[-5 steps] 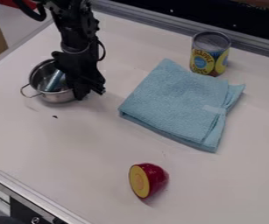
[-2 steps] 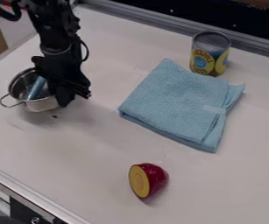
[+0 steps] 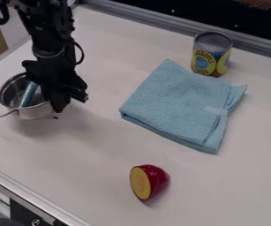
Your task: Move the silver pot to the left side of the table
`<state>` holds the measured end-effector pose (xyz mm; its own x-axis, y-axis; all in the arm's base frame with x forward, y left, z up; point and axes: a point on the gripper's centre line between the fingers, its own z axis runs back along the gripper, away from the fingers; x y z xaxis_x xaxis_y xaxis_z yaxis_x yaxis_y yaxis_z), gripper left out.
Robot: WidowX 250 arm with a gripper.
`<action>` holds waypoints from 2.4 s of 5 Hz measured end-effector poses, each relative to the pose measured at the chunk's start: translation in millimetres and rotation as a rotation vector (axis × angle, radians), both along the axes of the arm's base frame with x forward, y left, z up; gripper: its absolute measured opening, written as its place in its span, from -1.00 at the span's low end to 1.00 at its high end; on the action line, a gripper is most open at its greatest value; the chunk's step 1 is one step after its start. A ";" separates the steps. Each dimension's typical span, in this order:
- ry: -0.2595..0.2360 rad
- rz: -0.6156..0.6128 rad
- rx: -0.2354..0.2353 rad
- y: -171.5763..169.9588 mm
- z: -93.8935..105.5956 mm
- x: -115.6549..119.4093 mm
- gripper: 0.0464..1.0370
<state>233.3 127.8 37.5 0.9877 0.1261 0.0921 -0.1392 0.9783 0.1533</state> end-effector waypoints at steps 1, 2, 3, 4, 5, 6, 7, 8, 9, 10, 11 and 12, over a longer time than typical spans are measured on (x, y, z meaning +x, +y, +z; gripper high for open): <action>-0.001 0.061 0.007 12.8 0.2 -6.9 -0.98; -0.032 0.135 0.021 29.7 3.9 -9.0 -0.98; -0.063 0.205 0.027 43.9 1.2 -9.9 -0.98; -0.073 0.247 0.024 50.9 -8.9 -10.1 -0.98; -0.088 0.280 0.036 59.4 -15.4 -5.2 -0.98; -0.110 0.314 0.042 72.3 -15.0 4.5 -0.98; -0.121 0.341 0.044 78.0 -11.9 11.1 -0.98; -0.109 0.368 0.052 79.6 -11.8 15.4 -0.98; -0.091 0.383 0.077 80.8 -12.8 13.7 -0.98; -0.069 0.388 0.082 77.9 -15.2 12.8 -0.98; -0.066 0.400 0.082 73.7 -15.8 14.2 -0.98; -0.036 0.410 0.071 61.1 -23.2 6.2 -0.98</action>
<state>239.6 188.8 14.3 0.8528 0.5006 0.1486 -0.5218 0.8278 0.2060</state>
